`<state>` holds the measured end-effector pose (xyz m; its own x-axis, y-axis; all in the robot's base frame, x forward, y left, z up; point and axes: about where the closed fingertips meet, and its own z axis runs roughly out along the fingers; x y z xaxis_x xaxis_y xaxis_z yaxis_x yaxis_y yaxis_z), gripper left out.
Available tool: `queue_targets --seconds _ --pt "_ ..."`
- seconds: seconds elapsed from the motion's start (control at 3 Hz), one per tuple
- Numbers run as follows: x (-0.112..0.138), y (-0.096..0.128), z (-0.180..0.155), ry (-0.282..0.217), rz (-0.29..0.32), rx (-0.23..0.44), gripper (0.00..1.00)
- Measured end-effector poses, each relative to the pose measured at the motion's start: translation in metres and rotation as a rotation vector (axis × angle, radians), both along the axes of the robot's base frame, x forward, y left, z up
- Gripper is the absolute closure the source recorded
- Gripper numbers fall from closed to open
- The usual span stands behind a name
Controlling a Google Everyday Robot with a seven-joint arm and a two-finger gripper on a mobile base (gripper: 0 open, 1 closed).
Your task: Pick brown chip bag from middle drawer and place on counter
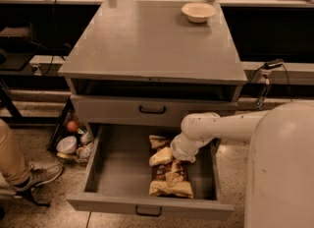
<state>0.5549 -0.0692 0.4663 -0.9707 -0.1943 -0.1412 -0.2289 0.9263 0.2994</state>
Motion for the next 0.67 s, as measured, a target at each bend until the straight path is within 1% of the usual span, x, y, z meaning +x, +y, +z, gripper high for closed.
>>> queue_targets --seconds 0.33,0.67 --pt "0.012 0.008 -0.029 0.022 -0.043 -0.017 0.0" --pt "0.024 0.008 -0.055 0.03 -0.108 -0.026 0.0"
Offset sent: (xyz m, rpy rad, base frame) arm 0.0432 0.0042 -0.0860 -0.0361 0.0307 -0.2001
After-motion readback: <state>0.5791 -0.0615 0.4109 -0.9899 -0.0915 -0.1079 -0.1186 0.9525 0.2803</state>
